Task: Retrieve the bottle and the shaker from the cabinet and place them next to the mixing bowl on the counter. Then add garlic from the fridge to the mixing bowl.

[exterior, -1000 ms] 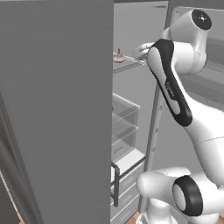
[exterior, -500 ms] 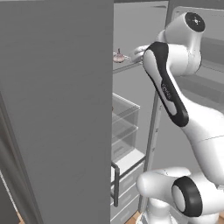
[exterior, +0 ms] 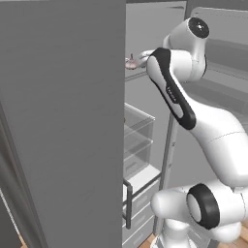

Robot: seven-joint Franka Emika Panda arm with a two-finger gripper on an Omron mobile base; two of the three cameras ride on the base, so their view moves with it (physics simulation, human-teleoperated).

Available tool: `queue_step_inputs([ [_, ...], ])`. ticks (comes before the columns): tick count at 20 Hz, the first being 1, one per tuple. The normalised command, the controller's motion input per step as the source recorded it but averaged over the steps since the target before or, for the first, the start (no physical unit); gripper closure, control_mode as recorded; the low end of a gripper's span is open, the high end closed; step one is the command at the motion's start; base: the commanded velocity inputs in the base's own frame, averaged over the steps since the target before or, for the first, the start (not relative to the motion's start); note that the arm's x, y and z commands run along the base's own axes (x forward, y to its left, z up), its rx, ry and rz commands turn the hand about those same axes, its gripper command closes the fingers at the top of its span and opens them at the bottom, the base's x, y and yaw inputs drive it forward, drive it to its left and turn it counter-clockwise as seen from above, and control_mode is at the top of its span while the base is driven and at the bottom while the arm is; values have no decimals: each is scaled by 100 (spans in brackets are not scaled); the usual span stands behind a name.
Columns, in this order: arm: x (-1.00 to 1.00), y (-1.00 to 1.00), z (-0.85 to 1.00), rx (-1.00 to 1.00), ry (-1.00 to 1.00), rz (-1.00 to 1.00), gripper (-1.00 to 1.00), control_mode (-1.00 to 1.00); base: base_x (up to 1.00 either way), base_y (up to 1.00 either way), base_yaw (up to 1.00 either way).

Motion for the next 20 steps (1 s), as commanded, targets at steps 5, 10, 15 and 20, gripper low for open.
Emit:
queue_step_inputs([
  [5, 54, -1, 0, 0, 1, 4, -100, -100, 0, 0, 0],
  [10, 45, 0, 0, 0, 0, 2, -100, -100, 0, 0, 0],
  [15, 38, 0, -8, 0, 0, 0, -100, -100, 0, 0, 0],
  [20, 32, 0, -23, 0, 0, 0, -100, -100, 0, 0, 0],
])
